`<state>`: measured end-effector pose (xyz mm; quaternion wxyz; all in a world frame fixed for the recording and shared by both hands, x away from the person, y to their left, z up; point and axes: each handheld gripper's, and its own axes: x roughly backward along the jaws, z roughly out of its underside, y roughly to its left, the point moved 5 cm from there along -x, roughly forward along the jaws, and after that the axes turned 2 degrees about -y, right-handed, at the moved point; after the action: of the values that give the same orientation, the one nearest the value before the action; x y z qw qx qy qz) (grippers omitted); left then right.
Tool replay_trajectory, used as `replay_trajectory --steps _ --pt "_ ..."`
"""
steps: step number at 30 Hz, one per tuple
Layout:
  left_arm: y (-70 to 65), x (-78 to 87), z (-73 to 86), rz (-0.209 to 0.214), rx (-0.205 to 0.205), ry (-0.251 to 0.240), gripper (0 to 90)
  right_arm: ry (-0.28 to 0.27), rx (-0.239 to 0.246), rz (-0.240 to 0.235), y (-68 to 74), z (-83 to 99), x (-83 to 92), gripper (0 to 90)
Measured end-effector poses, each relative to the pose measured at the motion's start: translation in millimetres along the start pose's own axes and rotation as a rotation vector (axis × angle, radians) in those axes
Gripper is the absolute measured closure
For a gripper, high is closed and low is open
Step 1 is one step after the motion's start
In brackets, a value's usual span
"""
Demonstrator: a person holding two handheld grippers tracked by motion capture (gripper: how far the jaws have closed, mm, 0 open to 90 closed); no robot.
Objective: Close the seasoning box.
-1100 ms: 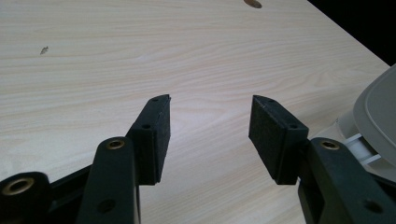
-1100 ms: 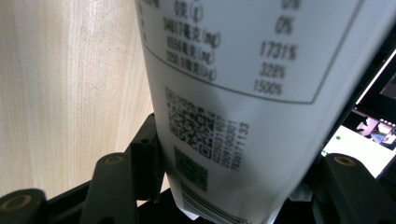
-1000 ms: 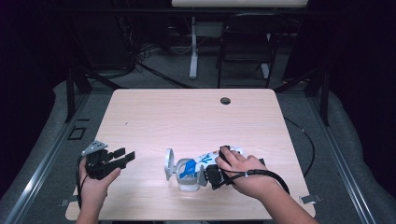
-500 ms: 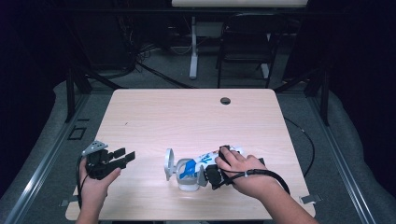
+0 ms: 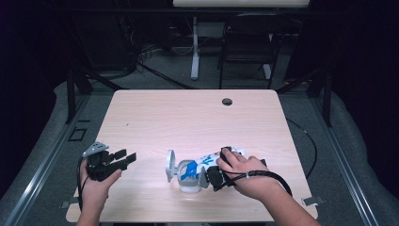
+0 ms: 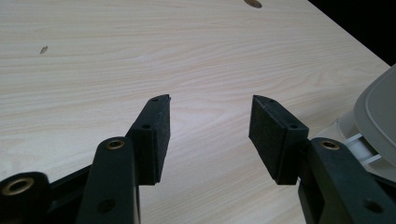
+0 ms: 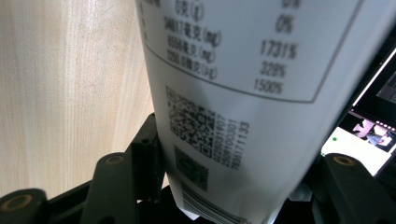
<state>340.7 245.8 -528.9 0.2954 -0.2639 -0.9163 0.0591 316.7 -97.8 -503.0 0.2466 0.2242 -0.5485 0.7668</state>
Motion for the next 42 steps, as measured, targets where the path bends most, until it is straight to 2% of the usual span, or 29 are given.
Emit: replay_trajectory --steps 42 --pt "1.2 1.0 -0.3 0.002 0.01 0.0 48.6 0.011 0.006 -0.005 -0.3 -1.0 2.0 43.8"
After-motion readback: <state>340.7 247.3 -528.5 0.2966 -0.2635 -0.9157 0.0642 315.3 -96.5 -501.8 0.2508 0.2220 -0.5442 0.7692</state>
